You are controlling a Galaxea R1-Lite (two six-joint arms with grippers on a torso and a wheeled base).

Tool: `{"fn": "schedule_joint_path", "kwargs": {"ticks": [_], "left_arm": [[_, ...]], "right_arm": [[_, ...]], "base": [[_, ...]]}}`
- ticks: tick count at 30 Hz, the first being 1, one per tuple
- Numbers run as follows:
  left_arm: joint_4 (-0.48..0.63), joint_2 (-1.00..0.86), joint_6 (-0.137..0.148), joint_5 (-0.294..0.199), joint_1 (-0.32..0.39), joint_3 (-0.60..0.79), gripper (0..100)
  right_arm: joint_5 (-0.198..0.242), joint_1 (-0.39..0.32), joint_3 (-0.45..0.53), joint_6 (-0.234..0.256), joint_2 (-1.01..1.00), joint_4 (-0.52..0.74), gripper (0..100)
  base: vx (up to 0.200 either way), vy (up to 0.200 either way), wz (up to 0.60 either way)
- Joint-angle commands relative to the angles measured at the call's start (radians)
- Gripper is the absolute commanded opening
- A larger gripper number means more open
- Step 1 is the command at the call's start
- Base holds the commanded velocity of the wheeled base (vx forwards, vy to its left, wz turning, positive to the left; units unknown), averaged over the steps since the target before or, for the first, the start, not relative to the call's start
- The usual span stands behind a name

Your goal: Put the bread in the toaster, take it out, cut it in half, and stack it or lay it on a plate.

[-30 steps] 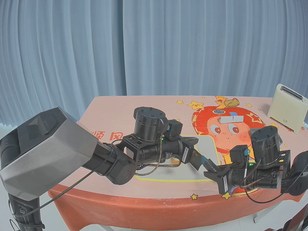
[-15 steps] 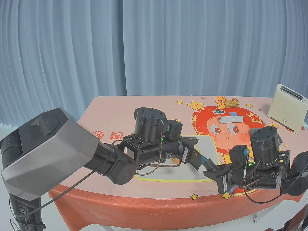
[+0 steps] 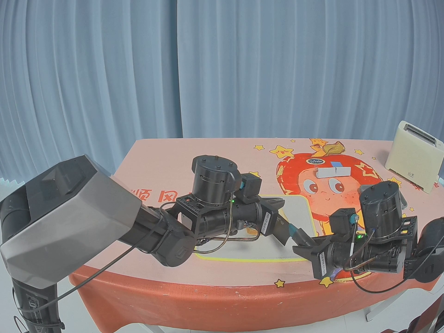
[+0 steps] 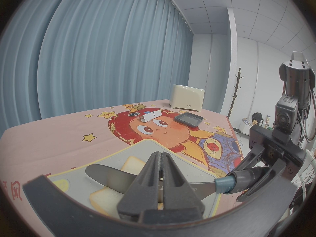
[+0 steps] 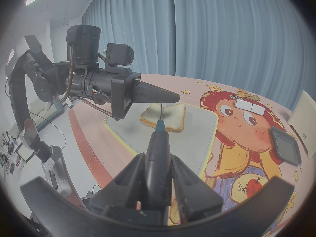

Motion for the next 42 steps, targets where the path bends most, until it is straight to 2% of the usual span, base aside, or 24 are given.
{"fn": "schedule_joint_path", "kwargs": {"ticks": [1,20,33,37,42], "left_arm": [[0.004,0.017,-0.001,0.000,0.000,-0.001,0],[0.024,-0.089,-0.002,0.002,0.006,-0.030,0],[0.035,-0.015,-0.002,0.003,0.046,-0.084,0],[0.086,-0.003,-0.002,0.005,0.048,-0.099,0],[0.105,-0.002,-0.002,0.008,0.049,-0.091,0]], "right_arm": [[-0.003,0.000,-0.005,-0.001,0.001,-0.008,0],[-0.003,0.014,0.013,-0.002,0.018,-0.008,0],[-0.008,0.029,0.011,-0.002,0.018,-0.008,0],[-0.026,0.035,0.010,-0.002,0.018,-0.009,0],[-0.026,0.035,0.005,-0.001,0.017,-0.009,0]], "base": [[0.000,0.000,0.00],[0.000,0.000,0.00],[0.000,0.000,0.00],[0.000,0.000,0.00],[0.000,0.000,0.00]]}}
